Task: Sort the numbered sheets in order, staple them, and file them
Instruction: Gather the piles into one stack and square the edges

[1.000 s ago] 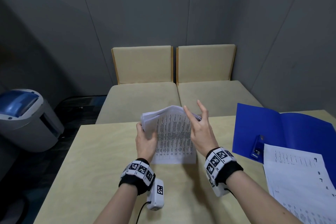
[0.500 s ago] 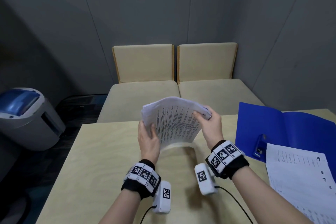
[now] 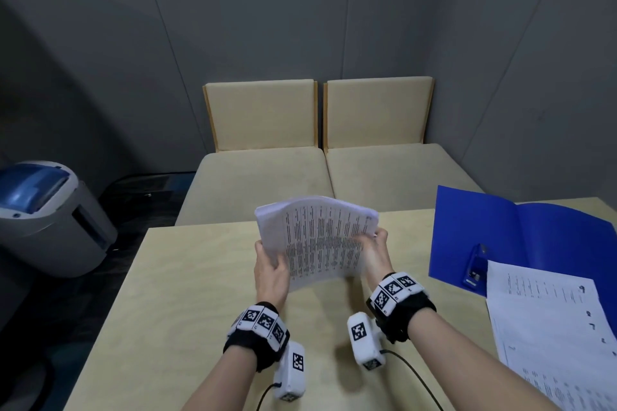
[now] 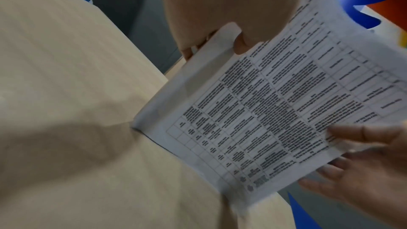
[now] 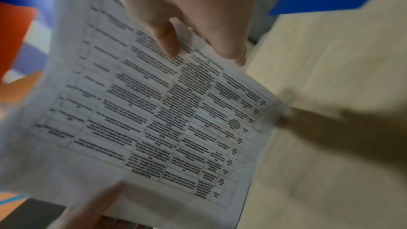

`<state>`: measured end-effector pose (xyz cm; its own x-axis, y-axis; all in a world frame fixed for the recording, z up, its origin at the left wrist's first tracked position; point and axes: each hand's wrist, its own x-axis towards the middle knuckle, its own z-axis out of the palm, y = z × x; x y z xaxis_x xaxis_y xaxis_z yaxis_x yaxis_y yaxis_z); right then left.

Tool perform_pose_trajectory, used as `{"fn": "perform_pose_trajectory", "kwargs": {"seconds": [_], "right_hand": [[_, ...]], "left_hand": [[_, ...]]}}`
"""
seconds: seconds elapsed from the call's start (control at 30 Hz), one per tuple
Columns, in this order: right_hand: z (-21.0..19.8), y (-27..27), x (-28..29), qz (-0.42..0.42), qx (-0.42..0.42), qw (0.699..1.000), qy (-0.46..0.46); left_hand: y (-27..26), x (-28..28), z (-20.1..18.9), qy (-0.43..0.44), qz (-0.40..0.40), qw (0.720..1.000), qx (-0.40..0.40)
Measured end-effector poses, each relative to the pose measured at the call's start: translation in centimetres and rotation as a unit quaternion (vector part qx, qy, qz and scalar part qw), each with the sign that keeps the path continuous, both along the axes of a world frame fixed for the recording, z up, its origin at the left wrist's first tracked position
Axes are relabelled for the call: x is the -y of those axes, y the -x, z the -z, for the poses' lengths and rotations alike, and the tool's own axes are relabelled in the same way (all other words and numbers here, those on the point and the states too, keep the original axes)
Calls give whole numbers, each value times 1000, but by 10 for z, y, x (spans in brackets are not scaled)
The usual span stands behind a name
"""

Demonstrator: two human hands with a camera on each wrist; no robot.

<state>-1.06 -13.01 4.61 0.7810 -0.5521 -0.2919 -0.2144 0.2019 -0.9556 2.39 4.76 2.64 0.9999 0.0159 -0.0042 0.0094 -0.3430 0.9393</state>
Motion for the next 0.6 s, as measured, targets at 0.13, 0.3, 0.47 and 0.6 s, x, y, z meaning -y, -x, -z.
{"fn": "perform_pose_trajectory", "kwargs": {"seconds": [0.13, 0.3, 0.47, 0.6], "right_hand": [[3, -3, 6, 2, -34, 992, 124], [37, 13, 24, -75, -158, 973, 149], [84, 47, 40, -141, -224, 960, 94], [90, 81, 78, -67, -194, 975, 80]], "left_hand": [[-14, -6, 4, -48, 25, 998, -7], [-3, -4, 40, -53, 95, 986, -124], [22, 12, 68, -178, 81, 953, -230], [42, 65, 54, -340, 64, 912, -222]]}}
